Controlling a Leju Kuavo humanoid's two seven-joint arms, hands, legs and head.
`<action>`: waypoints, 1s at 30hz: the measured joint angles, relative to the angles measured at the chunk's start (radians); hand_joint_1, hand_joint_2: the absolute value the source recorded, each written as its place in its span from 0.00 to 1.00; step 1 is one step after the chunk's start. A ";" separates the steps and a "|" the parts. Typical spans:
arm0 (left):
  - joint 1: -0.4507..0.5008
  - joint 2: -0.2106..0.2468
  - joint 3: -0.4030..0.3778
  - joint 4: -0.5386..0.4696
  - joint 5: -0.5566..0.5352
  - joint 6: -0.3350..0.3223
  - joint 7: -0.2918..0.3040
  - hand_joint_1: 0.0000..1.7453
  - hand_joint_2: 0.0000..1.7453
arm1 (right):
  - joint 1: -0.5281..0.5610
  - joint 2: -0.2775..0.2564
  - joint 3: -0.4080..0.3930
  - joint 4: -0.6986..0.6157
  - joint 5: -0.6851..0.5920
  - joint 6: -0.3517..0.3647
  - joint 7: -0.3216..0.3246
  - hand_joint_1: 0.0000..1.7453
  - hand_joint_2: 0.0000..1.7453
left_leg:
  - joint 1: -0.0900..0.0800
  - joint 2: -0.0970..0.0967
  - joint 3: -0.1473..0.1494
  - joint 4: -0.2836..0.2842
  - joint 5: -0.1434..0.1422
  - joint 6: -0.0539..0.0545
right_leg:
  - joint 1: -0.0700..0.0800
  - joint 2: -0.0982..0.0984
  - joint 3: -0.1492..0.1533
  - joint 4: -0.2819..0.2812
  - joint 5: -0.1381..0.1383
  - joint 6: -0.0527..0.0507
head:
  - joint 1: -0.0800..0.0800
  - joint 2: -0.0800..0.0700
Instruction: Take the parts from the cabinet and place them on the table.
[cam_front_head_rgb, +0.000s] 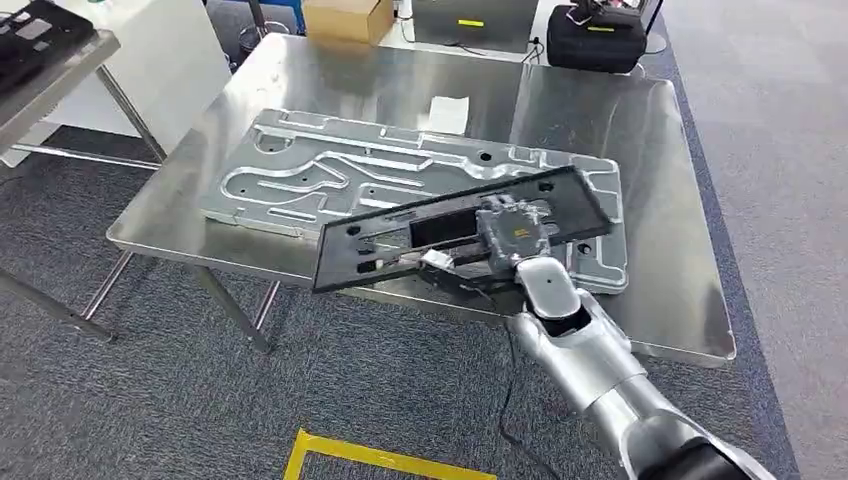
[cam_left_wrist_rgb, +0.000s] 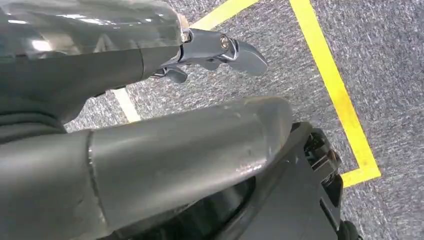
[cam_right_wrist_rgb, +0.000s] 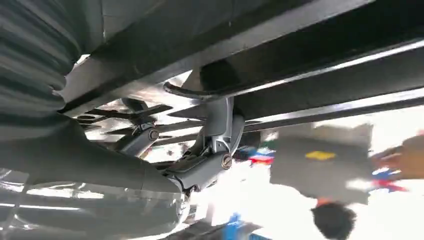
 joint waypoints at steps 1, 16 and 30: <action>0.001 0.000 0.000 0.000 0.000 0.000 0.000 0.00 0.00 | 0.003 -0.029 -0.027 0.001 0.001 -0.022 0.005 1.00 1.00 | 0.000 -0.001 0.000 0.000 0.000 0.000 | 0.000 -0.001 0.001 0.000 0.000 0.000 | 0.001 0.000; 0.004 0.000 -0.001 0.000 0.002 -0.008 -0.008 0.00 0.00 | 0.056 -0.165 -0.301 0.051 0.041 -0.105 -0.008 1.00 1.00 | 0.000 0.004 -0.001 0.001 0.000 0.001 | 0.000 0.004 0.000 -0.001 0.002 0.003 | 0.001 0.000; 0.005 -0.004 -0.001 -0.001 0.019 -0.043 0.014 0.00 0.00 | 0.071 -0.167 -0.344 0.023 0.062 -0.098 -0.032 1.00 1.00 | 0.004 0.011 0.052 -0.043 -0.019 0.037 | -0.013 -0.006 -0.128 0.214 -0.056 0.034 | 0.004 0.000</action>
